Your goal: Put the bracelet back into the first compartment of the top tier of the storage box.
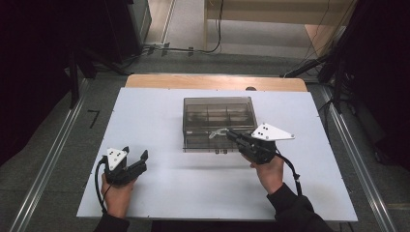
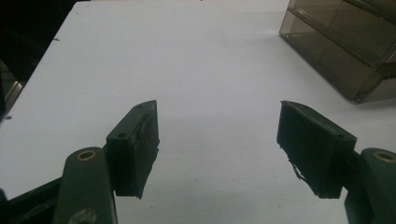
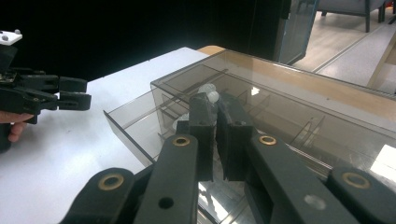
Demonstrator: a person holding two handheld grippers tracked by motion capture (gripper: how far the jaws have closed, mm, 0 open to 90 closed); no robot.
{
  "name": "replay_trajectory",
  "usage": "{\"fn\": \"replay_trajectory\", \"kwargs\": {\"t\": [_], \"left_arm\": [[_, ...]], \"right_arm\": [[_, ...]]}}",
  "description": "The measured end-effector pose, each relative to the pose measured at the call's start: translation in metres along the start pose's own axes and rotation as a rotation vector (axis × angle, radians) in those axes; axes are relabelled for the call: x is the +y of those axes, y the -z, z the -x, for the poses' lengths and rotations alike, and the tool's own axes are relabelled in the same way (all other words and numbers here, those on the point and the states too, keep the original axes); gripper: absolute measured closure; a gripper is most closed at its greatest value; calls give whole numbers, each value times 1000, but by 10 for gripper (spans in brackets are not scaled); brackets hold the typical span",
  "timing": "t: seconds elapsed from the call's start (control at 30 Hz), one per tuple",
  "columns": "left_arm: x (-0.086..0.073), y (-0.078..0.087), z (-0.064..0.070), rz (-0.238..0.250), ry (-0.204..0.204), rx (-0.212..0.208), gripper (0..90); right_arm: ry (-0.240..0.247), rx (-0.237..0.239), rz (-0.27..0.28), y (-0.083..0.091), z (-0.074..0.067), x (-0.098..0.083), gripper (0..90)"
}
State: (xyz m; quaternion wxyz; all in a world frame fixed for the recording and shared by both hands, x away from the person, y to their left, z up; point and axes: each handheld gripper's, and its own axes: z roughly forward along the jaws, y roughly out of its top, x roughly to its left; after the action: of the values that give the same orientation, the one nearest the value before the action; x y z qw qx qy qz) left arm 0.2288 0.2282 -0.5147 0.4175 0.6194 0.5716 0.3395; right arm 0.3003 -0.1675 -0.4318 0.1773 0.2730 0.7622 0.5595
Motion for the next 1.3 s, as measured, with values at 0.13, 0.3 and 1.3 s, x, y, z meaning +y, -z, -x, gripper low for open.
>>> {"fn": "replay_trajectory", "kwargs": {"t": [0.13, 0.3, 1.3], "left_arm": [[0, 0, 0, 0, 1, 0, 298], [0, 0, 0, 0, 1, 0, 298], [0, 0, 0, 0, 1, -2, 298]], "right_arm": [[-1, 1, 0, -3, -1, 0, 824], [1, 6, 7, -7, -3, 1, 824], [47, 61, -100, -34, -25, -4, 823]]}}
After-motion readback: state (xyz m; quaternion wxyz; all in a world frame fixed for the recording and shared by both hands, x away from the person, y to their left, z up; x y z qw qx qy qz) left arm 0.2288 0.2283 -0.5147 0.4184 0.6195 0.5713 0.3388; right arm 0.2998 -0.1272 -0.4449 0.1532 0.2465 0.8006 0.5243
